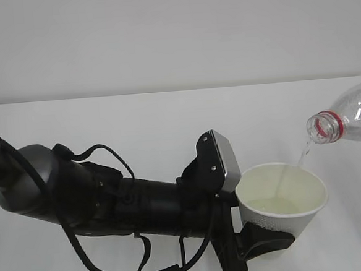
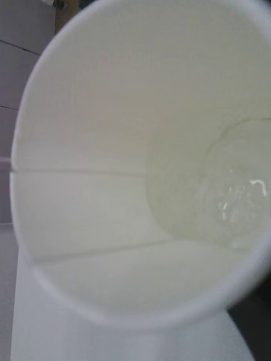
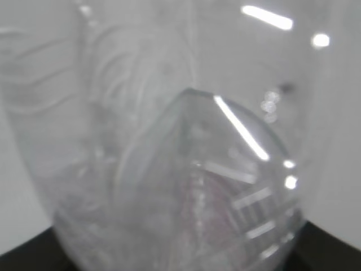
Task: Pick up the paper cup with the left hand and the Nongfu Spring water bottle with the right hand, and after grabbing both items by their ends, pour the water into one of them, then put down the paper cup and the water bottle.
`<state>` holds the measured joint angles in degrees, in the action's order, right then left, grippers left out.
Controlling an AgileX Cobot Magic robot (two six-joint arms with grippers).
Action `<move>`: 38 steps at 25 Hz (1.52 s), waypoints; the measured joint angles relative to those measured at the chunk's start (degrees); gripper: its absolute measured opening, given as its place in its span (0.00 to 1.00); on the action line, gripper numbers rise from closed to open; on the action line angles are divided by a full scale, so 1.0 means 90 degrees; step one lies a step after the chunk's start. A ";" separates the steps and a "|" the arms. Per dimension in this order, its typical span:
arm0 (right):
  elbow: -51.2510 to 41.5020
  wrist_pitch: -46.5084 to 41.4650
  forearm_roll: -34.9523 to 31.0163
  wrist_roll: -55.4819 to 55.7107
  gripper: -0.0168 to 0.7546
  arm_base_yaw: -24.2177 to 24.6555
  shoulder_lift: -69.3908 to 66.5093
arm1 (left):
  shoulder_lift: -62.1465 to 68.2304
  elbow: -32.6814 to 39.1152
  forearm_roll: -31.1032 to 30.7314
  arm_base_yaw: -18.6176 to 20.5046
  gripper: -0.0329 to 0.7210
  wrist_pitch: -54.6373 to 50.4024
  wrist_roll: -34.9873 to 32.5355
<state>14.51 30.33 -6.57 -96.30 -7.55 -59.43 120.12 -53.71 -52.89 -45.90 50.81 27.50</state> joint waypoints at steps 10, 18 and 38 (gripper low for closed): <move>0.0000 0.0000 0.0000 -0.0014 0.61 0.0000 0.0000 | 0.0000 0.0000 0.0003 0.0000 0.71 -0.0004 0.0000; 0.0000 0.0006 0.0000 -0.0014 0.61 0.0000 0.0000 | 0.0000 0.0000 0.0003 0.0000 0.71 -0.0004 0.0000; 0.0000 0.0015 0.0000 -0.0029 0.61 0.0000 0.0000 | 0.0000 0.0000 0.0028 0.0000 0.71 -0.0044 0.0000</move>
<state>14.51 30.47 -6.57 -96.56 -7.55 -59.43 120.12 -53.71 -52.64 -45.90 50.42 27.50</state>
